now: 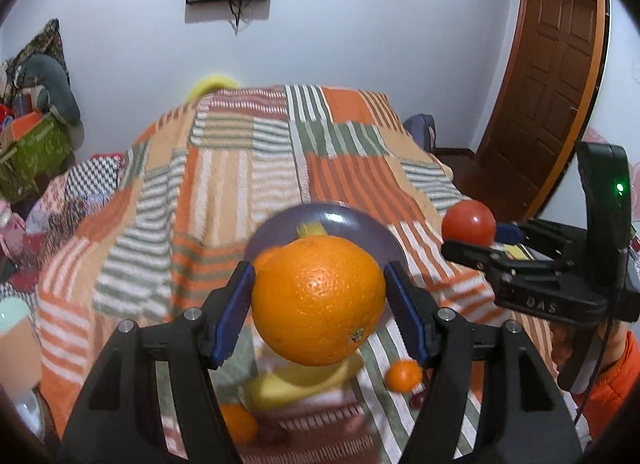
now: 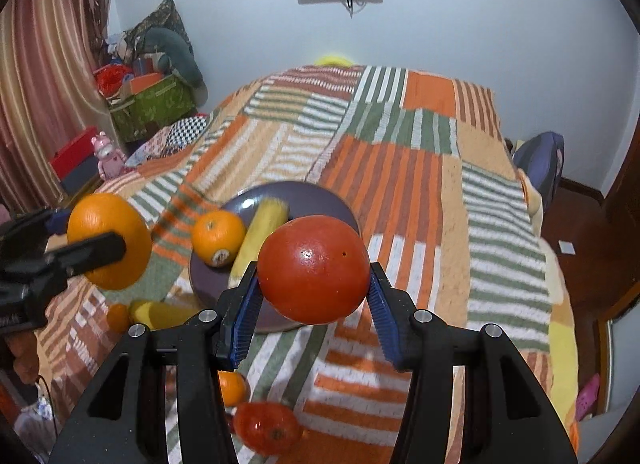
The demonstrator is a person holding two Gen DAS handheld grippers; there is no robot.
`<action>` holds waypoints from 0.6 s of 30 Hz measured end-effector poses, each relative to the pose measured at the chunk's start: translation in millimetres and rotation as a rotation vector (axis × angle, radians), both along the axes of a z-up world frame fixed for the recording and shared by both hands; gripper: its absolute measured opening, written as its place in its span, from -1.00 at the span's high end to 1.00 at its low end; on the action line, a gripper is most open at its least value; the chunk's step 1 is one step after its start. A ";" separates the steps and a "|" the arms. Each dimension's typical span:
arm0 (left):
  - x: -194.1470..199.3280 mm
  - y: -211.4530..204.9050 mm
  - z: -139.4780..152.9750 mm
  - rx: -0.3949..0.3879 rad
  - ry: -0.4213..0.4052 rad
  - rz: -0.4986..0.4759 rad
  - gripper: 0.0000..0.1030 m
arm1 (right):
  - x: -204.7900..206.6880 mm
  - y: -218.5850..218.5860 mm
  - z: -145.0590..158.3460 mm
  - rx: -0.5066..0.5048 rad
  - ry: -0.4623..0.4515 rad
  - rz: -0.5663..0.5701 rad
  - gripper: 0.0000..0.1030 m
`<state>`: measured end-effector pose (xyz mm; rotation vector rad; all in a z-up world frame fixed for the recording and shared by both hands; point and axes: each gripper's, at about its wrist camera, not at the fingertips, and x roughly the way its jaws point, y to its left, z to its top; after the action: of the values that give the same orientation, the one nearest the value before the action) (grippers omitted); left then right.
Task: Organize fruits
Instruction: 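Lower the tomato with the right tool while the left tool lowers the orange onto the plate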
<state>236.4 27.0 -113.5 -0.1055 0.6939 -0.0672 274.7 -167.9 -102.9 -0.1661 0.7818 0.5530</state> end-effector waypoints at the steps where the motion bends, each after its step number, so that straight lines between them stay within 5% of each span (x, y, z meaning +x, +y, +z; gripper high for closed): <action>1: 4.9 1.9 3.0 0.003 -0.006 0.001 -0.28 | 2.5 1.4 2.4 0.002 -0.006 0.001 0.07; 18: 105.5 33.8 -26.2 0.005 0.067 0.016 -0.28 | 53.0 32.7 -6.9 0.003 -0.013 0.018 0.07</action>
<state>342.0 60.9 -139.7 -0.1086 0.7601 -0.0466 327.7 -135.2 -109.8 -0.1738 0.7674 0.5701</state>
